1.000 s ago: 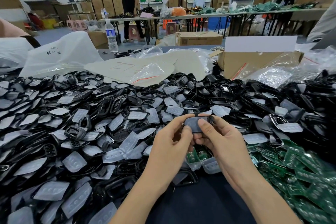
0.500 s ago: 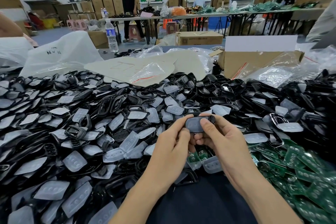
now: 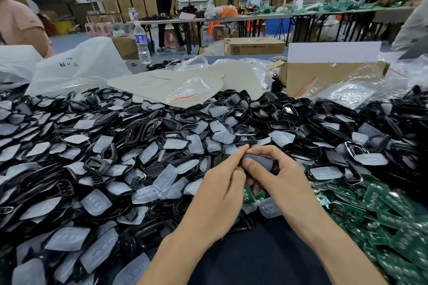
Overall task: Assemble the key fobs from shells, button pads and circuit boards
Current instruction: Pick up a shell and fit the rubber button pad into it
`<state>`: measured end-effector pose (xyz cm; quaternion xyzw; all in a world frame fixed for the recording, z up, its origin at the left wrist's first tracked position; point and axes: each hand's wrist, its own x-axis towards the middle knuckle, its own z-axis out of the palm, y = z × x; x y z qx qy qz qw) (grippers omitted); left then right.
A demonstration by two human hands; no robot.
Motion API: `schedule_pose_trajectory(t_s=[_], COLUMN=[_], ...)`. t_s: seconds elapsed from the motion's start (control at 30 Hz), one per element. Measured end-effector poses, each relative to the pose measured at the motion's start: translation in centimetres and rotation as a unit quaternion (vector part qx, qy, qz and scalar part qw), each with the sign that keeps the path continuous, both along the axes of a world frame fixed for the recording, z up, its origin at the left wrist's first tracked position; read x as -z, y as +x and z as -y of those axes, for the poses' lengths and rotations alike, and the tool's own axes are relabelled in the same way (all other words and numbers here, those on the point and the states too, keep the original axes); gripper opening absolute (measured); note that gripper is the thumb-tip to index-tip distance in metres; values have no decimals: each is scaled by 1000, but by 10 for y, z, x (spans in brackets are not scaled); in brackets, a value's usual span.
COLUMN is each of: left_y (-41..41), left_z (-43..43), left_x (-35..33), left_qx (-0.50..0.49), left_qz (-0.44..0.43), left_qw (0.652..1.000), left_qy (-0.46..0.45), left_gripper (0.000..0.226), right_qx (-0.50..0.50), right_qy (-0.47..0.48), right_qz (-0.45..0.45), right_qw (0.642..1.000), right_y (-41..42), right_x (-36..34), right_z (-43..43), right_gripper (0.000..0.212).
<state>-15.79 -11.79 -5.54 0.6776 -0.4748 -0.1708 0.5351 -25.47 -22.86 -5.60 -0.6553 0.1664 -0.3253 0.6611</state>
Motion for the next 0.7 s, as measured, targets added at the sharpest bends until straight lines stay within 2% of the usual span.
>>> schedule_pose_trajectory(t_s=[0.17,0.33,0.6,0.7], left_y=[-2,2,3,2], left_z=[0,1,2,2], left_x=[1,3,4,4], left_qx=[-13,-21,-27,-26], left_qz=[13,-17,-46,-40], left_qw=[1000,999,998,999], left_qy=[-10,-21,-15,-26], left_gripper=[44,35,42,37], right_qx=[-4,-43,-51,-44], right_qy=[-11,32,56,55], right_qz=[-6,11,5,8], right_qw=[1000,998,997,997], right_y=[-2,-1,1,1], right_x=[0,0,2,0], right_z=[0,-1,1,0], right_gripper=[11,11,14,12])
